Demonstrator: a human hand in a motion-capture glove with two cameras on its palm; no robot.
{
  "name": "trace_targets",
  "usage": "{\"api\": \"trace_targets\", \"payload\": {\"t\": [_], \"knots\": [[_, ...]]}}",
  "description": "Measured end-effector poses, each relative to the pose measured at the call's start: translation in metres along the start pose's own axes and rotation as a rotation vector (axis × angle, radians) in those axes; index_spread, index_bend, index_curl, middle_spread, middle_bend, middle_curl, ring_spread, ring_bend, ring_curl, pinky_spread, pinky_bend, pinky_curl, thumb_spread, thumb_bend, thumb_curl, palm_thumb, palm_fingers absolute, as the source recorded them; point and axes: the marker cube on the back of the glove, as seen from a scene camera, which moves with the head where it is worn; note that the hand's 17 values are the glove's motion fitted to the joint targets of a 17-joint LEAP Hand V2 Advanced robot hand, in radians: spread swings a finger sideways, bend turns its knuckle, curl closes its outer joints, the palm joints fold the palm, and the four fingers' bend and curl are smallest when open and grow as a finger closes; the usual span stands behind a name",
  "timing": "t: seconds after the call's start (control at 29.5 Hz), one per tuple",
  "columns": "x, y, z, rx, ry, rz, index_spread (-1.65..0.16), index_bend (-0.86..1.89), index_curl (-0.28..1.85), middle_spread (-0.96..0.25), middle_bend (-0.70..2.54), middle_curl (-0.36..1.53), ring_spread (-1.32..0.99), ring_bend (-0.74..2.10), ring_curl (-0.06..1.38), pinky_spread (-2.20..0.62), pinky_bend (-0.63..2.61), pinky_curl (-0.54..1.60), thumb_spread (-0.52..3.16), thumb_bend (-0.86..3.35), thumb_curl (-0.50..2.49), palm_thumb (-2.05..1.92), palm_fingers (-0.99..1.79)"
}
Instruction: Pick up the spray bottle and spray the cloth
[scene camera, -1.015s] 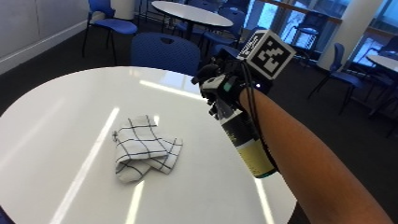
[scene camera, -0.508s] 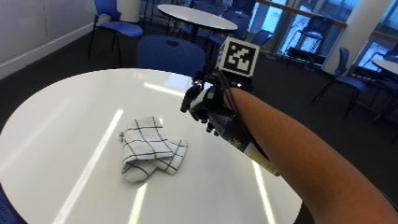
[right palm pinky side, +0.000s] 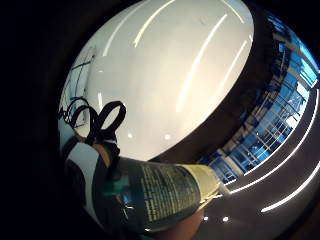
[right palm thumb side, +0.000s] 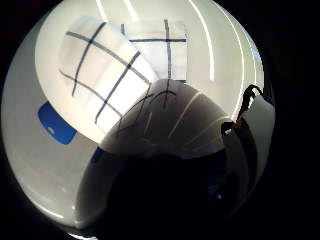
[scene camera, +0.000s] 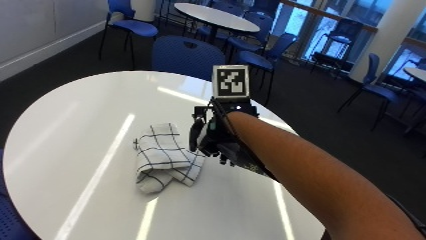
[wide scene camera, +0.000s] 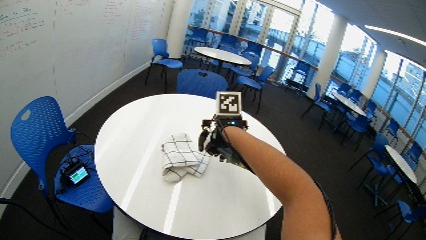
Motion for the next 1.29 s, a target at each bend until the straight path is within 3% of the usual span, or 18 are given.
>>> {"api": "trace_targets", "payload": {"t": [0.85,1.29], "knots": [[-0.01,0.02,-0.026,0.067,-0.069,-0.06,-0.28,0.49,0.58,-0.15,0.61,0.48,-0.13,0.57,0.43,-0.13,0.3,0.37,0.33,-0.03,0.88,0.86,1.37],[-0.043,0.047,-0.044,0.178,-0.279,-0.259,-0.28,0.49,0.58,-0.15,0.61,0.48,-0.13,0.57,0.43,-0.13,0.3,0.37,0.33,-0.03,0.88,0.86,1.37]]}}
